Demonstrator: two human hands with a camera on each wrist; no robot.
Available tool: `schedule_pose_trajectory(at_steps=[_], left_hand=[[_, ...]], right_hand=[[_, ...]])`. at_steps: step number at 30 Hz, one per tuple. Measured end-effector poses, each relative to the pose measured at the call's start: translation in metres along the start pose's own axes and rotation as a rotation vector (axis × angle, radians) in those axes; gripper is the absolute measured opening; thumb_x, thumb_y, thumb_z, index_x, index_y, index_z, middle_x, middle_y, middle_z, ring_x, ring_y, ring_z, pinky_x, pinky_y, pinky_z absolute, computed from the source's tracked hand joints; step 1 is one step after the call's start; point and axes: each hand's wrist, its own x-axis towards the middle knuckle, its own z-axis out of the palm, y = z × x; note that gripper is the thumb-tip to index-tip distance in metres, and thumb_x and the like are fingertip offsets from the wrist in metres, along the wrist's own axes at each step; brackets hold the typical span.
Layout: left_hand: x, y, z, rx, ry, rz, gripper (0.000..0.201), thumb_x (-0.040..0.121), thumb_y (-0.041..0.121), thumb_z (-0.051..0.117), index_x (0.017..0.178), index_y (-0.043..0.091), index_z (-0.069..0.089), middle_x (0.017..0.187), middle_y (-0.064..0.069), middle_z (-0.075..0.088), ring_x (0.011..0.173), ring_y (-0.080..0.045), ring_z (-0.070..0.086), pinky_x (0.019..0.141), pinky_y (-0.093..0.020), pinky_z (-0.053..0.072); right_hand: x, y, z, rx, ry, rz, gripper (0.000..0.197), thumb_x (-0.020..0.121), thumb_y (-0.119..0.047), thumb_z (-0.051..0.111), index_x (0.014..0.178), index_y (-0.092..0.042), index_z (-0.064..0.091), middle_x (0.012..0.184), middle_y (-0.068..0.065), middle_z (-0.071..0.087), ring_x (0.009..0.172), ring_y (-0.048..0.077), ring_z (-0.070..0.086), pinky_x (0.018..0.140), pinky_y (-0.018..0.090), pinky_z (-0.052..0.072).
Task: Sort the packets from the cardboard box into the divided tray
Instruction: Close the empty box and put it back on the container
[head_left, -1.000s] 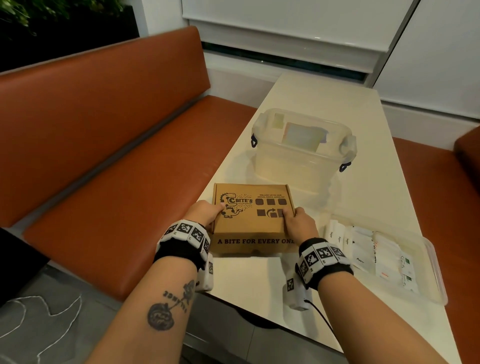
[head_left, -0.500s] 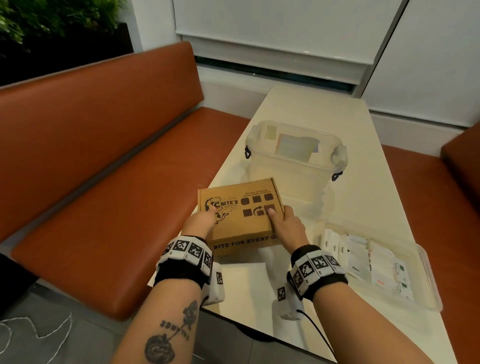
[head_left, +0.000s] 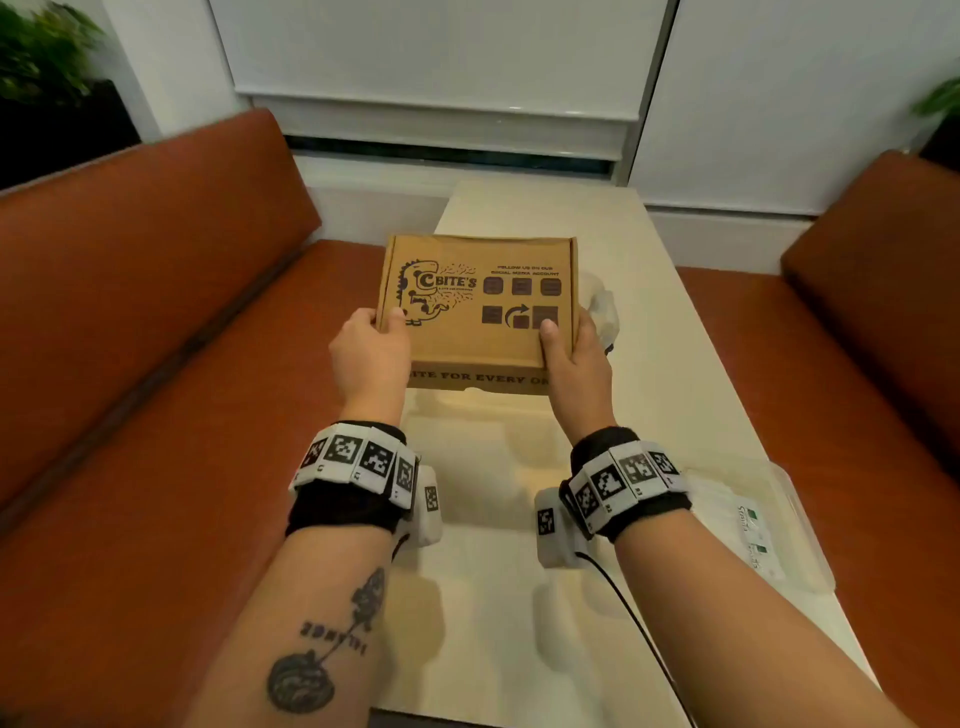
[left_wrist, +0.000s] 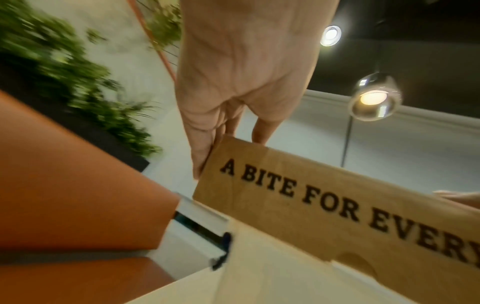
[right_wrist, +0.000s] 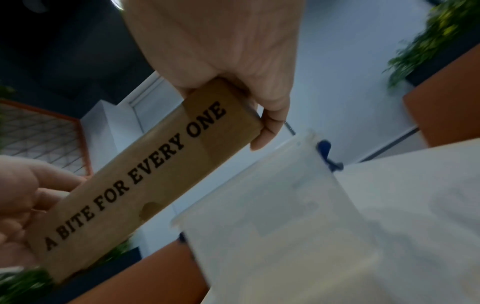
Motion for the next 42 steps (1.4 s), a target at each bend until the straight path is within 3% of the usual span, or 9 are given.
schedule_pose_trajectory(at_steps=[5, 9, 14, 16, 19, 24, 33, 36, 42], left_hand=[[0.035, 0.036, 0.025, -0.044, -0.082, 0.202, 0.03, 0.099, 0.031, 0.042, 0.115, 0.013, 0.061, 0.113, -0.005, 0.064, 0.083, -0.013, 0.05, 0.053, -0.013, 0.031], [0.05, 0.032, 0.045, -0.093, -0.227, 0.224, 0.036, 0.1, 0.027, 0.041, 0.132, 0.013, 0.051, 0.122, -0.01, 0.06, 0.095, -0.02, 0.056, 0.077, -0.036, 0.054], [0.06, 0.022, 0.061, -0.13, -0.246, 0.289, 0.045, 0.101, 0.025, 0.039, 0.146, 0.027, 0.034, 0.133, -0.001, 0.055, 0.09, -0.004, 0.052, 0.083, -0.023, 0.041], [0.065, 0.022, 0.065, -0.122, -0.288, 0.276, 0.044, 0.102, 0.025, 0.037, 0.146, 0.025, 0.035, 0.142, -0.001, 0.048, 0.112, -0.011, 0.055, 0.097, -0.028, 0.043], [0.067, 0.02, 0.074, 0.057, -0.325, 0.296, 0.044, 0.103, 0.024, 0.034, 0.146, 0.018, 0.034, 0.15, -0.005, 0.037, 0.134, -0.024, 0.04, 0.109, -0.035, 0.033], [0.068, 0.015, 0.088, 0.18, -0.231, 0.299, 0.043, 0.102, 0.031, 0.03, 0.144, 0.027, 0.038, 0.12, -0.015, 0.049, 0.105, -0.027, 0.046, 0.089, -0.037, 0.042], [0.06, 0.003, 0.107, 0.362, -0.155, 0.331, 0.044, 0.102, 0.035, 0.028, 0.139, 0.021, 0.046, 0.124, -0.016, 0.052, 0.122, -0.03, 0.034, 0.108, -0.044, 0.026], [0.063, 0.003, 0.107, 0.425, -0.208, 0.349, 0.045, 0.101, 0.036, 0.029, 0.141, 0.023, 0.044, 0.135, -0.017, 0.046, 0.133, -0.033, 0.028, 0.115, -0.05, 0.017], [0.071, 0.004, 0.108, 0.75, -0.361, 0.556, 0.05, 0.101, 0.04, 0.01, 0.148, 0.03, 0.026, 0.158, 0.005, 0.017, 0.147, -0.025, 0.004, 0.11, -0.059, -0.014]], right_hand=[[0.05, 0.006, -0.007, 0.002, 0.085, 0.098, 0.041, 0.098, -0.032, 0.041, 0.136, -0.016, 0.04, 0.126, 0.0, 0.056, 0.114, 0.02, 0.053, 0.098, 0.036, 0.044], [0.072, 0.023, -0.002, -0.045, 0.104, 0.13, 0.044, 0.099, -0.031, 0.039, 0.139, -0.015, 0.037, 0.131, 0.005, 0.053, 0.119, 0.024, 0.05, 0.104, 0.043, 0.039], [0.093, 0.032, 0.003, -0.136, 0.122, 0.132, 0.053, 0.1, -0.035, 0.034, 0.149, -0.017, 0.023, 0.145, 0.007, 0.042, 0.132, 0.025, 0.039, 0.112, 0.041, 0.03], [0.101, 0.033, 0.003, -0.188, 0.115, 0.106, 0.053, 0.1, -0.033, 0.033, 0.149, -0.019, 0.02, 0.144, 0.007, 0.042, 0.131, 0.025, 0.04, 0.11, 0.037, 0.031], [0.105, 0.038, 0.004, -0.312, 0.039, 0.131, 0.05, 0.101, -0.029, 0.03, 0.149, -0.022, 0.022, 0.134, 0.011, 0.049, 0.117, 0.025, 0.048, 0.097, 0.032, 0.037], [0.107, 0.039, 0.009, -0.48, -0.046, 0.192, 0.05, 0.097, -0.027, 0.028, 0.147, -0.028, 0.03, 0.114, 0.018, 0.059, 0.077, 0.021, 0.051, 0.073, 0.031, 0.044], [0.113, 0.045, 0.017, -0.723, -0.135, 0.205, 0.044, 0.093, -0.029, 0.034, 0.132, -0.017, 0.048, 0.114, 0.012, 0.063, 0.103, 0.029, 0.058, 0.073, 0.028, 0.04], [0.112, 0.05, 0.021, -0.782, -0.217, 0.251, 0.046, 0.094, -0.033, 0.029, 0.134, -0.016, 0.044, 0.12, 0.015, 0.059, 0.11, 0.031, 0.054, 0.089, 0.036, 0.047], [0.106, 0.05, 0.028, -0.937, -0.292, 0.156, 0.045, 0.096, -0.036, 0.027, 0.133, -0.019, 0.049, 0.133, 0.016, 0.05, 0.127, 0.031, 0.039, 0.107, 0.042, 0.032]])
